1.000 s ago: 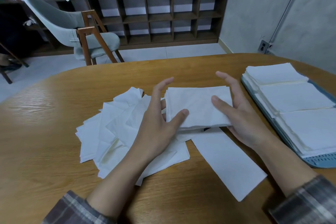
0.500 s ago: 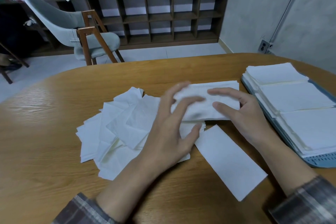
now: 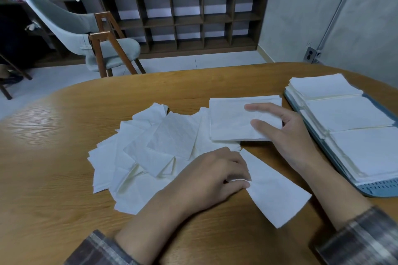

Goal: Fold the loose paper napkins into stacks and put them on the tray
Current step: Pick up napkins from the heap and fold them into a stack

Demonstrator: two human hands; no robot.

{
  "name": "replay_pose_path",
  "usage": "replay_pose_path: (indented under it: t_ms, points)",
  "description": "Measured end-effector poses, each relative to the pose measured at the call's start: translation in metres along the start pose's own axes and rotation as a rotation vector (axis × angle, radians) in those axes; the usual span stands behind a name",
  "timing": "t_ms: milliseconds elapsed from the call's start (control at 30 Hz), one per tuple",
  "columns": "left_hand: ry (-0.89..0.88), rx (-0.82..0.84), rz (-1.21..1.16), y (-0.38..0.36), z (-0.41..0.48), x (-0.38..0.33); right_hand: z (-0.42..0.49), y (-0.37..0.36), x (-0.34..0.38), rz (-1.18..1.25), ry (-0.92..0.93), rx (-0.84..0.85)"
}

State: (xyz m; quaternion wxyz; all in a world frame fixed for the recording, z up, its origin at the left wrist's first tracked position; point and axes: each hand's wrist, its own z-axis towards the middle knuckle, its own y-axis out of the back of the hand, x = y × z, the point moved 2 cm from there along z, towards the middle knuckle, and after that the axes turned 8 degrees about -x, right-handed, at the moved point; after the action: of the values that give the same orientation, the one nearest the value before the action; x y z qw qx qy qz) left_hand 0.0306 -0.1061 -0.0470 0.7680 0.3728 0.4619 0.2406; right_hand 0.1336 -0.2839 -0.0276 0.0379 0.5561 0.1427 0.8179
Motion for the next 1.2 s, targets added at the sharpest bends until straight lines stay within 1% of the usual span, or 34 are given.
replay_pose_path:
  t_ms: [100,167,333,433,533,667,700,767,867,1033,1200]
  points:
    - [0.018,-0.01,0.019,0.003,0.0,-0.003,-0.001,-0.001,0.001,-0.004,-0.01,0.016]
    - [0.062,-0.022,-0.021,0.006,0.0,-0.005,-0.001,-0.001,0.002,0.0,-0.018,0.024]
    - [0.182,-0.161,-0.249,0.015,0.0,-0.006,-0.002,-0.001,0.002,0.068,-0.079,0.075]
    - [0.255,-0.234,-0.377,0.02,0.001,-0.006,-0.001,-0.002,0.001,0.108,-0.136,0.072]
    - [0.324,-0.29,-0.469,0.024,0.001,-0.001,0.003,-0.002,0.0,0.202,-0.244,0.026]
    - [0.356,-0.367,-0.525,0.034,0.002,0.005,0.001,-0.003,-0.003,0.494,-0.408,0.143]
    - [0.358,-0.39,-0.529,0.037,0.003,0.007,0.001,-0.004,-0.003,0.524,-0.42,0.164]
    - [0.364,-0.438,-0.517,0.043,0.002,0.011,0.002,-0.005,-0.005,0.52,-0.405,0.19]
    - [0.395,-0.495,-0.51,0.049,0.002,0.017,-0.001,-0.008,-0.006,0.528,-0.331,0.259]
    - [0.421,-0.605,-0.423,0.051,0.001,0.019,-0.004,-0.007,-0.005,0.295,-0.199,0.126]
    - [0.426,-0.709,-0.43,0.053,0.001,0.019,-0.005,-0.009,0.002,0.316,-0.201,0.187]
